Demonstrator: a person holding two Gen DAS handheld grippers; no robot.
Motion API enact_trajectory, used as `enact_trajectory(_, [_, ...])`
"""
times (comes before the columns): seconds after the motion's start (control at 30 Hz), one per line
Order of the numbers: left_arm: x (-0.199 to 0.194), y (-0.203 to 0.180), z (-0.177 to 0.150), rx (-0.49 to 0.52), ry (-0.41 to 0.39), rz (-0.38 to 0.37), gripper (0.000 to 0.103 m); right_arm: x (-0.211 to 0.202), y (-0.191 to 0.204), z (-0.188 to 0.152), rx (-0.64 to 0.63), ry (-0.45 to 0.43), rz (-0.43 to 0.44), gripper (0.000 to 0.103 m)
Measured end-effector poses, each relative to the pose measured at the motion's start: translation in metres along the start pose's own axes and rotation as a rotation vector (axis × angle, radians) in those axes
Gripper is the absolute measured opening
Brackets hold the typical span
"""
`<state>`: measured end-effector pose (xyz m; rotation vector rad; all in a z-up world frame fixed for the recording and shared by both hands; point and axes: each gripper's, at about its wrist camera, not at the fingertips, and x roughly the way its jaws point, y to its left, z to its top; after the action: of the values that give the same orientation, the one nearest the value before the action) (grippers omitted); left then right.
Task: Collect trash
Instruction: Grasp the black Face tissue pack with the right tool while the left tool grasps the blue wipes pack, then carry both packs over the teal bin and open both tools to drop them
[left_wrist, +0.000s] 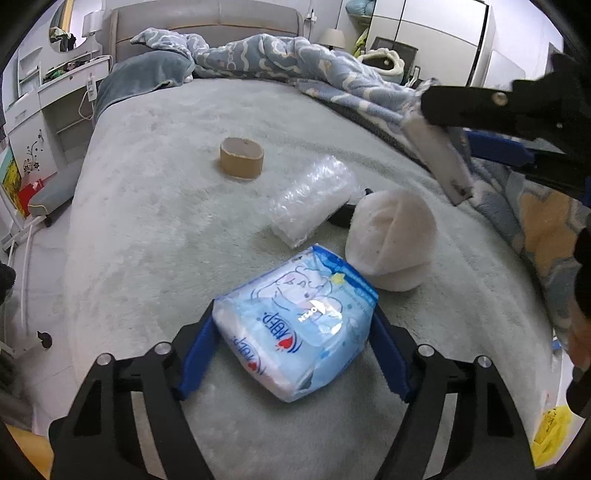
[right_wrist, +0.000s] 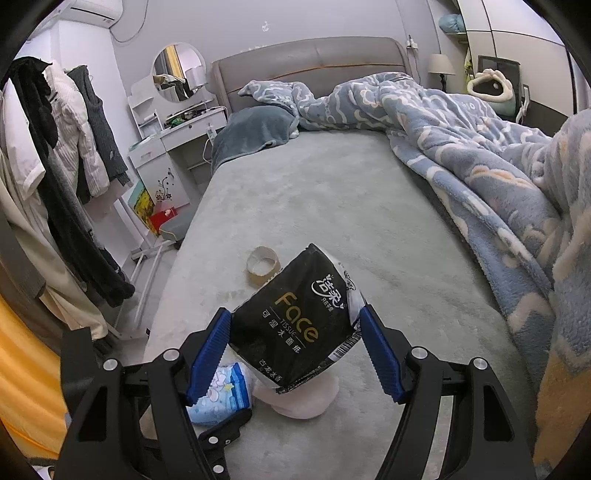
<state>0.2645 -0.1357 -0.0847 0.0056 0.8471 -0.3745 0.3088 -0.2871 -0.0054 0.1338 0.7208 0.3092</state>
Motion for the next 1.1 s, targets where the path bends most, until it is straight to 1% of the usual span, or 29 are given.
enact_trajectory(0.2, [-0.025,0.003,-0.008,-0.006,-0.025,-0.025,0.078,-0.003,0.013,-0.008,0.004,0.014,0.002,0.072])
enact_trajectory(0.37, [-0.049,0.018,-0.021,-0.028,-0.034,-0.007,0.078,-0.009,0.018,-0.021,0.042,0.021,0.006,0.072])
enact_trajectory(0.5, [-0.066,0.035,-0.036,-0.051,-0.04,0.017,0.078,-0.015,0.025,-0.039,0.078,0.035,0.013,0.072])
enact_trajectory(0.63, [-0.082,0.05,-0.049,-0.066,-0.062,0.045,0.078,-0.025,0.043,-0.054,0.044,0.048,0.004,0.072])
enact_trajectory(0.73, [-0.094,0.062,-0.057,-0.099,-0.076,0.049,0.078,-0.036,0.057,-0.064,0.031,0.045,0.002,0.072])
enact_trajectory(0.8, [-0.101,0.071,-0.064,-0.129,-0.071,0.055,0.078,-0.043,0.068,-0.072,0.029,0.044,0.009,0.072])
enact_trajectory(0.97, [-0.109,0.087,-0.083,-0.145,-0.039,0.132,0.078,-0.052,0.095,-0.09,0.002,0.049,0.02,0.072])
enact_trajectory(1.0, [-0.11,0.093,-0.088,-0.146,-0.025,0.155,0.078,-0.053,0.104,-0.096,-0.005,0.053,0.027,0.072])
enact_trajectory(1.1, [-0.112,0.107,-0.104,-0.158,0.009,0.189,0.078,-0.057,0.125,-0.107,-0.017,0.059,0.051,0.072])
